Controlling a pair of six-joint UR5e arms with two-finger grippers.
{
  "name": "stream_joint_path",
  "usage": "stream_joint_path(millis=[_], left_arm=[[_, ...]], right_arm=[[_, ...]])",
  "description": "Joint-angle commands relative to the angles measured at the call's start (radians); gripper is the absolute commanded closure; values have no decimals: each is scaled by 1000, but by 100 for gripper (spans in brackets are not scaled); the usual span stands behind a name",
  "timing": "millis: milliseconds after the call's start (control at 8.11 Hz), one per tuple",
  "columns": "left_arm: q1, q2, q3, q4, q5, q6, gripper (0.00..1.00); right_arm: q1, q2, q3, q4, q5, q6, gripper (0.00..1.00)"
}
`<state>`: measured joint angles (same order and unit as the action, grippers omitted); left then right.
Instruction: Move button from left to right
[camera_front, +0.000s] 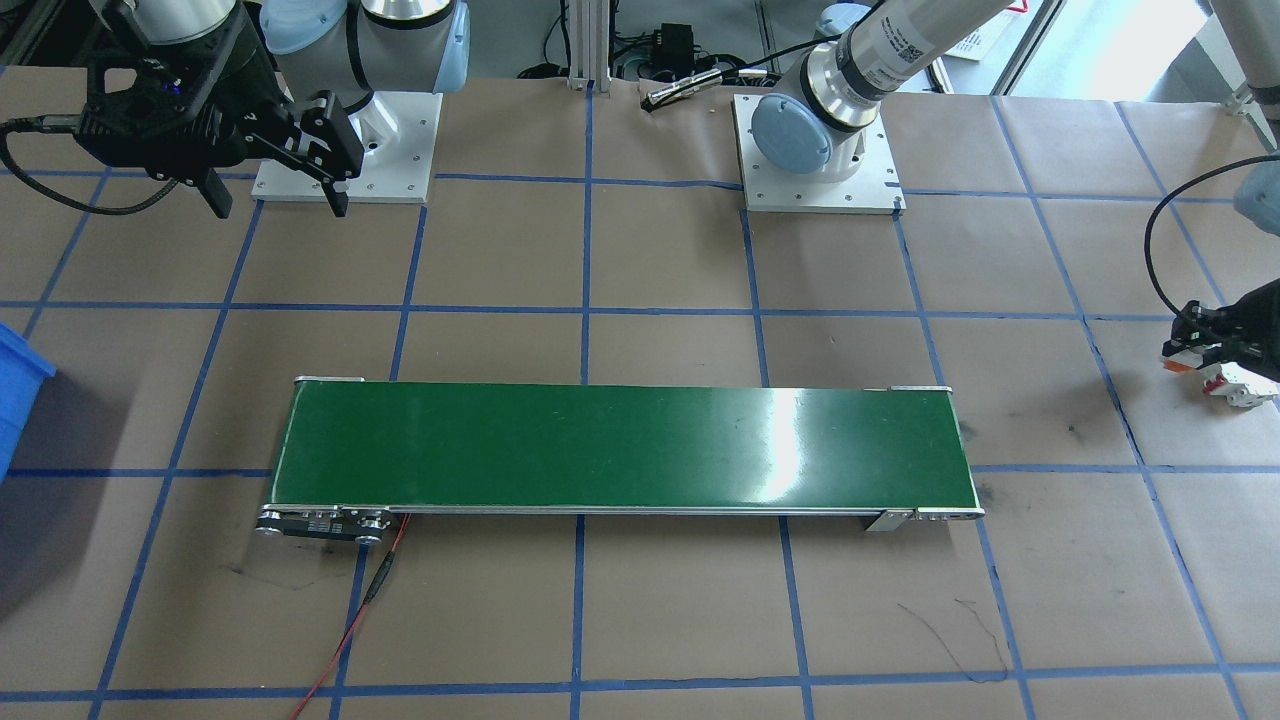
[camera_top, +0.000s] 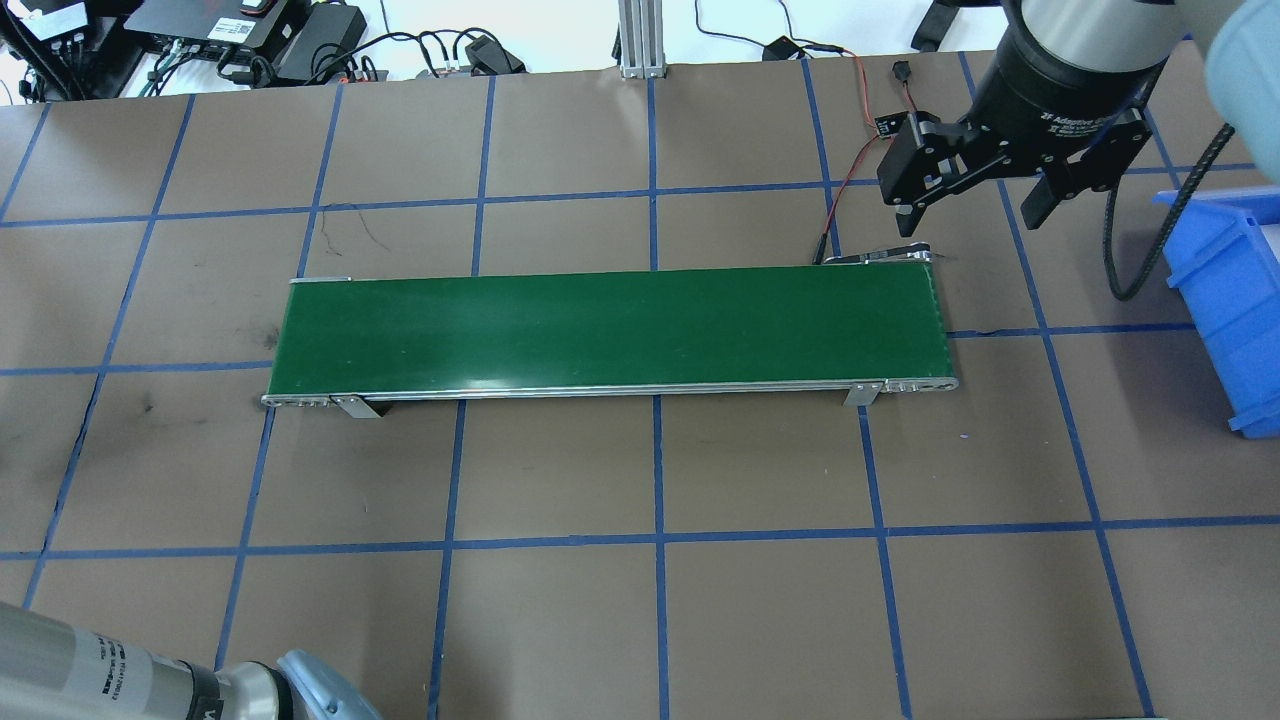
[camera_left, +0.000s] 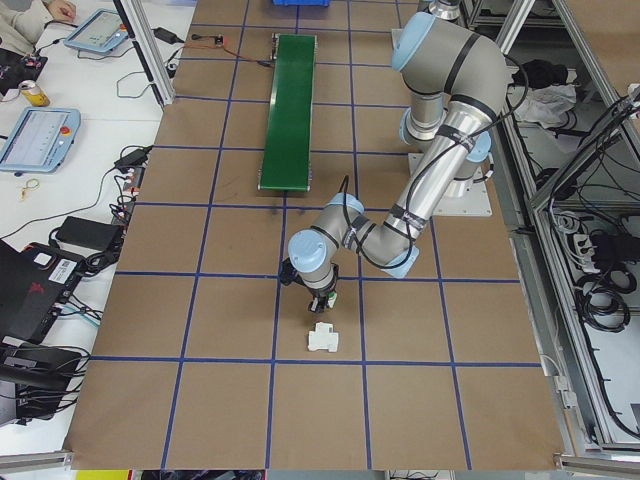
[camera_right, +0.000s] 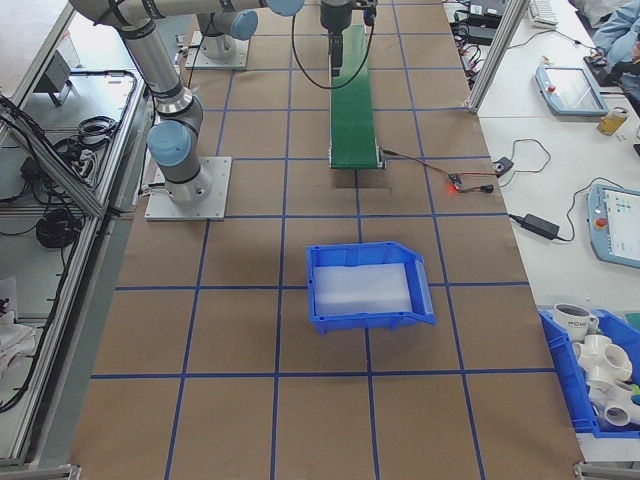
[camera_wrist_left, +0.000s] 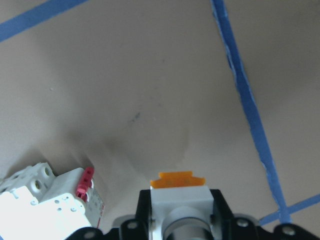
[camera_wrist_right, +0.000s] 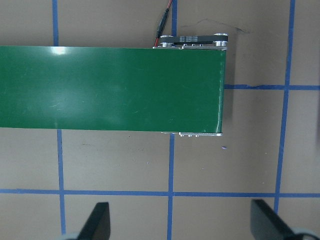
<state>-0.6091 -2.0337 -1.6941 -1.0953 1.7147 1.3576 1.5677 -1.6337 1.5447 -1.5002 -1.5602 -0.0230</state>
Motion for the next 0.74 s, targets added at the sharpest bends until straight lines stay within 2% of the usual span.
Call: stream_joint_path(millis=[0, 247, 494, 617], left_arm=[[-52, 178, 4, -154, -44, -47, 100], [-174, 306, 4, -231, -47, -205, 100], [-318, 336, -4, -236, -101, -431, 100], [-425, 343, -3, -236, -107, -587, 100]], right_arm=[[0, 0, 0, -2, -1, 0, 0], [0, 0, 0, 1, -4, 0, 0], [0, 0, 0, 1, -4, 0, 0], [0, 0, 0, 0, -4, 0, 0]])
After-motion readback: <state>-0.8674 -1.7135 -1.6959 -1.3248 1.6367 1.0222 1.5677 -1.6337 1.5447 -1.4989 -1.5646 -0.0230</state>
